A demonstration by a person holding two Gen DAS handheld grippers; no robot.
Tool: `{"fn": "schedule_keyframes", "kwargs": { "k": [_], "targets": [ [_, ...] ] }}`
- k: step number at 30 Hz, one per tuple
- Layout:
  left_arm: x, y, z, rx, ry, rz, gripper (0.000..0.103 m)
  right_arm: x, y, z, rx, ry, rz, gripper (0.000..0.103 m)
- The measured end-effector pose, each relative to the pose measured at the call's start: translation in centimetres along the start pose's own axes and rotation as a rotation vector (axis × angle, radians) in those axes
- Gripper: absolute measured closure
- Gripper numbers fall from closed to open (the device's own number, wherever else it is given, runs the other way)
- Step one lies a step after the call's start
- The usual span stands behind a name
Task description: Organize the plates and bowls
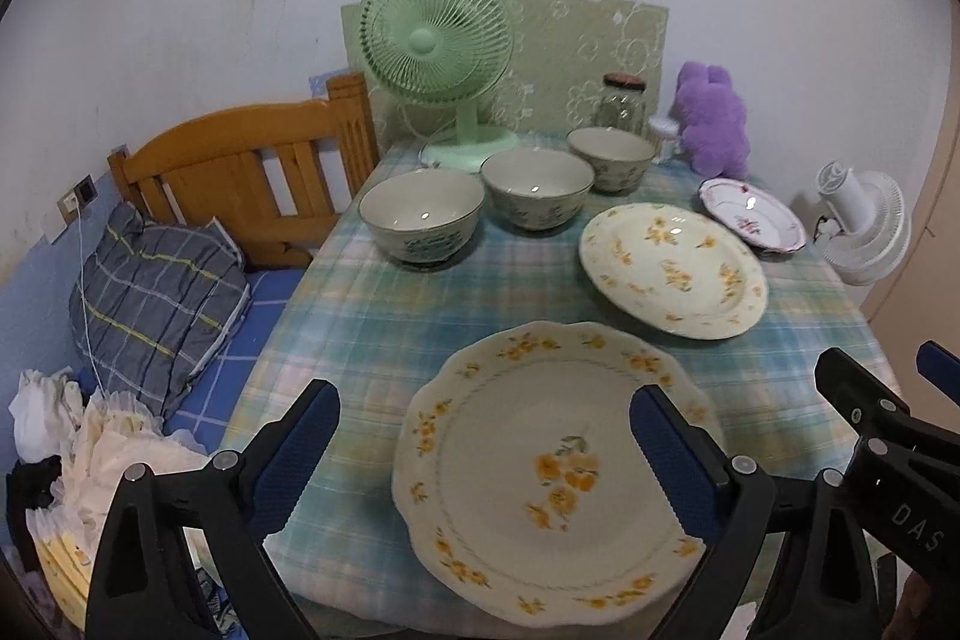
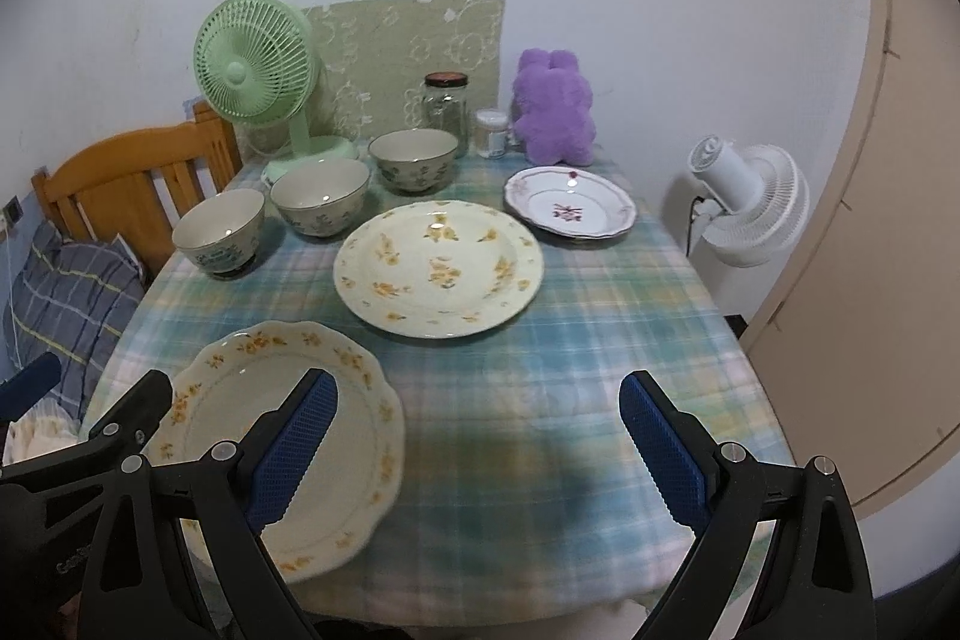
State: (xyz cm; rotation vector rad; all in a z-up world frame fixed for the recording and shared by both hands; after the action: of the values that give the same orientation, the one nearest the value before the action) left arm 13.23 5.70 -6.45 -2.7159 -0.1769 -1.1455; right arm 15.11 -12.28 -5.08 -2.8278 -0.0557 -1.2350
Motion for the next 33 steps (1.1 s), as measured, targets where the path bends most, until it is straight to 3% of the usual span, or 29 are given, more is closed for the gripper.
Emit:
{"fn": "schedule_keyframes", "kwargs": {
  "k": [11,19,26,33],
  "targets": [
    [-1.2,-0.9,6.5,-0.014,-0.162,0.049,0.013,-0.9,-2.7,6.2,0.014,-0.129,0.015,0.007],
    [-3.3,-0.5,10.3,-0.027,-0.27,0.104,0.018,-3.1,-3.8,10.5,-0.007,-0.27,0.035,0.016],
    [-4.3,0.4,11.9,-0.093,-0.358,0.116,0.024,-4.2,-4.5,12.9,0.0,-0.343,0.054,0.02],
    [-4.9,1.0,13.0,-0.097,-0.416,0.109,0.024,-4.7,-4.7,15.0,0.04,-0.412,0.047,0.029]
  ]
}}
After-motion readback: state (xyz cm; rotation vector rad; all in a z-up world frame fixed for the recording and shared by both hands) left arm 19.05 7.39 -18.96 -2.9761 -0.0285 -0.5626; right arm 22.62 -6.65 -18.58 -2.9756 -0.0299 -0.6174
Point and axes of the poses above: each gripper's, at about its wrist camera, not at the fingertips, and z roughly the way its jaws point, y to its right, x to its top, the point moved 7 cm from there along z, roughly the way its jaws point, and after that the axes turned 8 degrees about x, right-handed, at the moved point
